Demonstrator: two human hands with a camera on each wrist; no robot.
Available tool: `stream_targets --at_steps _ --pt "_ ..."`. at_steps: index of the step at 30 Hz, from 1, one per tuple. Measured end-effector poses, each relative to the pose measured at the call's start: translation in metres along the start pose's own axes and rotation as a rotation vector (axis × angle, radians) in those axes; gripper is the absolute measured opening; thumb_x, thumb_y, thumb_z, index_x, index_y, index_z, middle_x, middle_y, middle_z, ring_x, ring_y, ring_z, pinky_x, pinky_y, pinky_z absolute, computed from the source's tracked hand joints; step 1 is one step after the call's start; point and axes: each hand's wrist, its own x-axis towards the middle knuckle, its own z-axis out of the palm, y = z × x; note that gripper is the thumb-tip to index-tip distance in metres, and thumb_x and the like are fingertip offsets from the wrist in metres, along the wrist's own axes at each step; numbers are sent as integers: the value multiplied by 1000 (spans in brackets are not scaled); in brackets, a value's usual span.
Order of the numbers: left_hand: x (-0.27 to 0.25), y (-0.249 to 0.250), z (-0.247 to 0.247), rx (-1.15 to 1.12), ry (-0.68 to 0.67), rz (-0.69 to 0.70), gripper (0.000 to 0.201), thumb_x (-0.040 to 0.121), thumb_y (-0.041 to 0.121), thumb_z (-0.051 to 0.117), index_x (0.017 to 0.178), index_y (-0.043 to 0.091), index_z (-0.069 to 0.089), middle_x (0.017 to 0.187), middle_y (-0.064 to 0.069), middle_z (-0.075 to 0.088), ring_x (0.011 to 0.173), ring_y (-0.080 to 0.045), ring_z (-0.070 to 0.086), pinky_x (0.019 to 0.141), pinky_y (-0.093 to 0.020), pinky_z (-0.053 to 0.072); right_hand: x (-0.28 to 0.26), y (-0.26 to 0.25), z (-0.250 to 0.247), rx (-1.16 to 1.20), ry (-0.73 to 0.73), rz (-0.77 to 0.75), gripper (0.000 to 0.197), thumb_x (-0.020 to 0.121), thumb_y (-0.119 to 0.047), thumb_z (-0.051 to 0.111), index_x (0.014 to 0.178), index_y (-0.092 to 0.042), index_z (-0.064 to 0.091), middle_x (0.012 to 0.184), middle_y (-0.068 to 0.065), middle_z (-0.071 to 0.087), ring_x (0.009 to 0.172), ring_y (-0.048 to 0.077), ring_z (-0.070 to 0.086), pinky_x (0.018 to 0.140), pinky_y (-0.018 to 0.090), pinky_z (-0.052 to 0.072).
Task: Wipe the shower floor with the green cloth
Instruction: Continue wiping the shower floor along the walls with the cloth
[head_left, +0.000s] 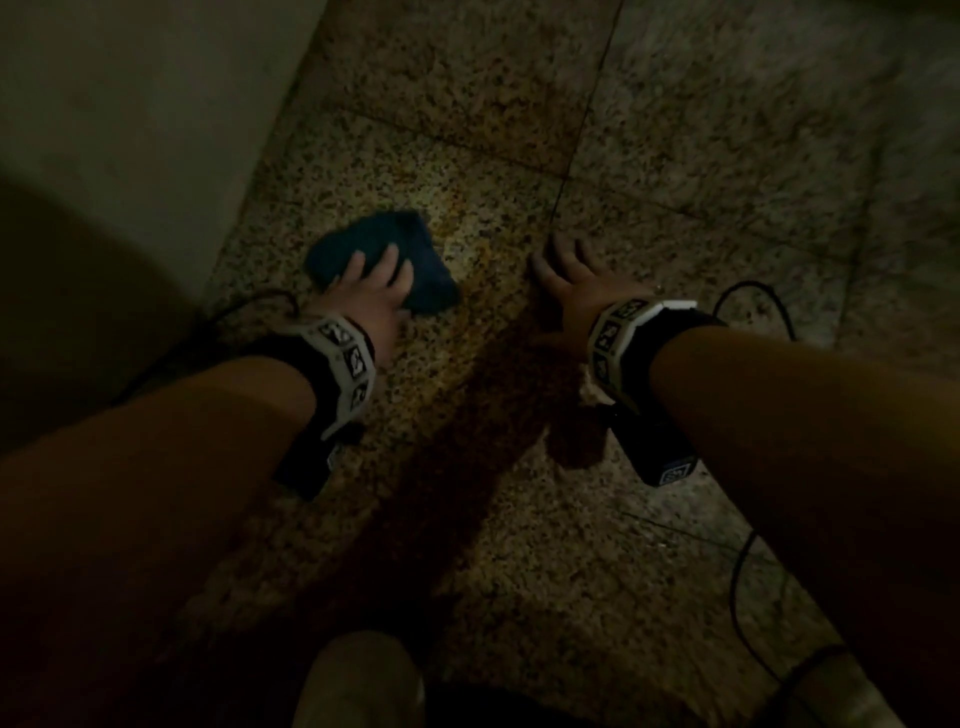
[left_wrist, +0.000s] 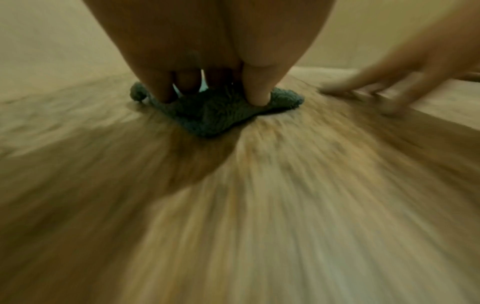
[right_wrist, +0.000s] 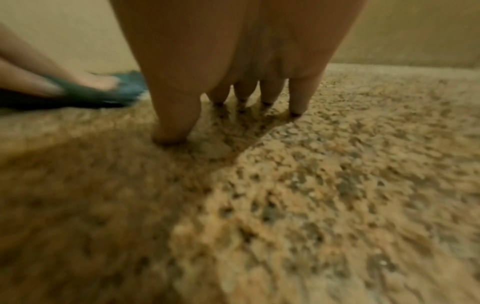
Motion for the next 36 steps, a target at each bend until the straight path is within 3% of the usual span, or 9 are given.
stream_targets --at_steps 3,9,16,20,26,29,36 --pt "27 9 -27 -32 22 -23 57 104 22 27 151 14 -3 158 -5 -13 144 -36 -7 116 -49 11 4 2 0 15 -26 2 92 90 -59 47 147 -34 -21 153 -5 -32 144 24 -21 113 49 21" --pt "73 22 -80 -5 40 -76 57 104 24 27 152 13 -3 158 -8 -12 143 -38 -5 113 -52 13 6 5 1 117 -46 -38 96 89 -54 54 147 -34 -20 152 -5 -33 142 23 -24 116 50 5" --pt "68 25 -79 15 33 -61 56 104 26 25 151 14 -4 158 -6 -14 143 -36 -7 114 -50 9 7 5 1 116 -42 -31 96 90 -51 55 146 -35 -21 152 -5 -34 142 23 -24 116 48 -1" --pt "34 27 -45 72 1 47 59 104 26 27 151 15 -6 157 -5 -15 143 -38 -8 113 -50 13 2 4 -1 92 -26 -34 94 90 -54 51 147 -33 -20 153 -3 -32 143 25 -21 116 48 3" --pt "-26 41 11 77 -72 189 55 105 28 22 151 19 -6 157 1 -19 144 -32 -13 116 -44 7 -11 15 6 114 19 0 97 87 -59 53 149 -31 -16 155 0 -27 145 25 -15 116 46 12" --pt "-32 43 15 110 -80 197 55 105 28 21 151 21 -8 156 2 -20 144 -30 -14 116 -41 7 -22 28 17 98 13 65 98 84 -67 49 148 -33 -18 154 -2 -28 144 26 -17 115 49 12" --pt "-11 50 -8 62 -68 199 55 104 26 25 152 20 -3 157 2 -17 144 -31 -11 117 -41 6 -25 40 21 161 14 33 110 77 -70 54 147 -32 -22 155 -6 -25 146 22 -11 112 48 27"
